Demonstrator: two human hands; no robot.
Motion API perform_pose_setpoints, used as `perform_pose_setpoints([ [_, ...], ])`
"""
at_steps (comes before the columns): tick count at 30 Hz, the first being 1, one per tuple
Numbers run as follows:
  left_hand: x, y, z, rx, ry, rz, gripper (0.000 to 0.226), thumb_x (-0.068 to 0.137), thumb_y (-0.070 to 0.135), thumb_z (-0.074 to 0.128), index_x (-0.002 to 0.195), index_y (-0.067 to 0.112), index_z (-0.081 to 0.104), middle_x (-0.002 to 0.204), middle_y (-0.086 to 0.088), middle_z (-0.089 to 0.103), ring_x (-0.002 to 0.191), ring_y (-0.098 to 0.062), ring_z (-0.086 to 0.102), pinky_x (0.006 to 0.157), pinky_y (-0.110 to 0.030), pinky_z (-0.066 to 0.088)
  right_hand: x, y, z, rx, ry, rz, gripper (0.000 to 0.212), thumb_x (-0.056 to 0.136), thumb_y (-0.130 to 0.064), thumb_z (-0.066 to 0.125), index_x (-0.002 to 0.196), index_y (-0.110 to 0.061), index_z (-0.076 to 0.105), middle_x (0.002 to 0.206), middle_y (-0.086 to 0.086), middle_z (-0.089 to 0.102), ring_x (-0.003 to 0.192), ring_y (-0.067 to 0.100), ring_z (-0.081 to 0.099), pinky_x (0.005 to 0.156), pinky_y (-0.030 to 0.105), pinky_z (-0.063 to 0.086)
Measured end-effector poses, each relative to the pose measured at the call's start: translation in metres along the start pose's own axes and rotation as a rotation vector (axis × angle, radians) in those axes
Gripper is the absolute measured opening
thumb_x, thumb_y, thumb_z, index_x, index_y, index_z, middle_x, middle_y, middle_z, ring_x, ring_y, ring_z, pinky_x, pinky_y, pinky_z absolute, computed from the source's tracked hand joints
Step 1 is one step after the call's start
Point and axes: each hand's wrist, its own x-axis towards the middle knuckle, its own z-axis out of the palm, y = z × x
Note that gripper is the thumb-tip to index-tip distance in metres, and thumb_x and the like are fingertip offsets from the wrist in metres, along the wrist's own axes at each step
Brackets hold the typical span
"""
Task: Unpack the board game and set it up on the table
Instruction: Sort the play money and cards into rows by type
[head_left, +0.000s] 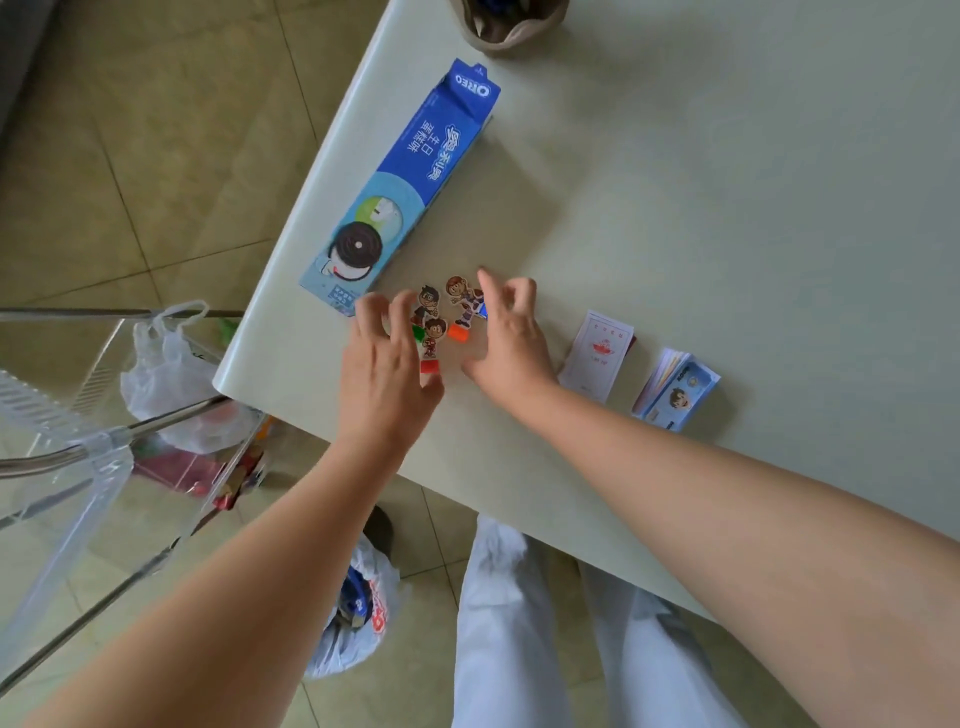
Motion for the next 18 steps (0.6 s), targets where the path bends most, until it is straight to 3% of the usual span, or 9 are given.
perform_pose_setpoints([
  [2,-0.001,-0.002,0.009,-0.006,-0.076,-0.054,0.088,0.069,0.024,0.079,0.142,0.010,0.032,0.127,-0.016,0.035,0.110,-0.030,0.045,0.079,-0.036,0.052,0.004,-0.005,0.004,0.022,0.007,-0.015,0.076,0.077,-0.009,0.070,0.143,-0.014,0.032,0.124,0.009,0.033,0.098,0.030,0.056,0.085,0.033,0.045],
  [6,0.005,-0.004,0.009,-0.033,-0.028,-0.103,0.063,0.080,0.012,0.068,0.136,0.009,0.041,0.122,-0.017,0.039,0.103,-0.033,0.049,0.075,-0.037,0.046,0.003,-0.015,0.014,0.043,-0.015,-0.072,0.056,0.080,-0.007,0.065,0.132,-0.010,0.044,0.119,0.013,0.038,0.096,0.037,0.057,0.085,0.038,0.045],
  [12,-0.012,-0.015,0.003,-0.010,-0.031,-0.140,0.065,0.078,0.003,0.064,0.137,0.007,0.037,0.127,-0.018,0.040,0.106,-0.032,0.049,0.076,-0.038,0.048,-0.011,-0.022,0.021,0.068,-0.093,-0.099,0.060,0.079,-0.001,0.060,0.134,-0.011,0.041,0.122,0.012,0.038,0.094,0.035,0.057,0.085,0.037,0.045],
  [18,-0.024,0.024,0.004,-0.071,0.112,0.033,0.043,0.071,-0.003,0.054,0.114,0.005,0.052,0.106,-0.017,0.048,0.087,-0.032,0.050,0.069,-0.037,0.042,-0.026,0.025,-0.020,0.080,0.065,-0.064,0.054,0.077,0.000,0.052,0.129,-0.011,0.049,0.122,0.013,0.045,0.094,0.031,0.059,0.084,0.042,0.047],
])
